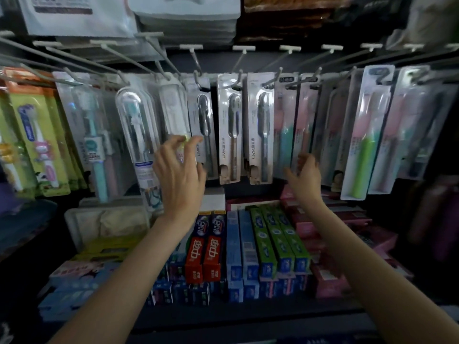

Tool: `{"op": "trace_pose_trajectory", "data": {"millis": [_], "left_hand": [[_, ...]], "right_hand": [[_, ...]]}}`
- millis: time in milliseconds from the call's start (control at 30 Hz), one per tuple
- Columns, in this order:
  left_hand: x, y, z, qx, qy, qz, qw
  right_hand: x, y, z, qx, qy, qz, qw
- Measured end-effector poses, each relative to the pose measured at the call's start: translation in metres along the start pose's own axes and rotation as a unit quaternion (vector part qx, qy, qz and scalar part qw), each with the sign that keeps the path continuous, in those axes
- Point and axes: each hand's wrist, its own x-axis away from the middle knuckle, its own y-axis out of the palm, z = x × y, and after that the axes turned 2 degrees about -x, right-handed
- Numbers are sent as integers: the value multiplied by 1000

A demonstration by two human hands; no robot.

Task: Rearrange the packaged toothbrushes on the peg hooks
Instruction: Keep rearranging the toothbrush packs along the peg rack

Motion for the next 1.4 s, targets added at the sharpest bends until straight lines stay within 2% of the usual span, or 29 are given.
{"op": "trace_pose_trajectory", "data": {"millis": [133,267,400,600,700,767,867,1033,1233,1300,1400], "left_hand": [[3,11,13,21,37,-11,999],[7,28,36,132,3,-91,987],[12,54,56,219,-99,-193,951],[15,91,76,198,-227,-231,925],[13,98,81,259,-286,-237,892],[12,99,80,277,-279,-228,891],[13,94,71,255,-252,-201,911],[14,89,57,222,-207,-185,935],[19,87,63,241,-185,-185,935],[20,88,66,246,-184,-180,934],[21,94,69,234,-195,-174,937]], "right_hand": [[-12,2,4,-31,30,-37,998],[-20,5,1,-57,41,-71,995],[-23,5,1,-54,35,-77,995],[0,-14,26,23,-35,34,999],[2,-19,36,33,-49,33,998],[1,-18,38,32,-57,26,998],[2,-15,39,15,-61,13,998],[14,6,26,-86,-23,-94,992],[16,5,23,-100,-4,-97,990],[14,-4,26,-87,3,-106,990],[14,-22,26,43,-7,-141,989]]}}
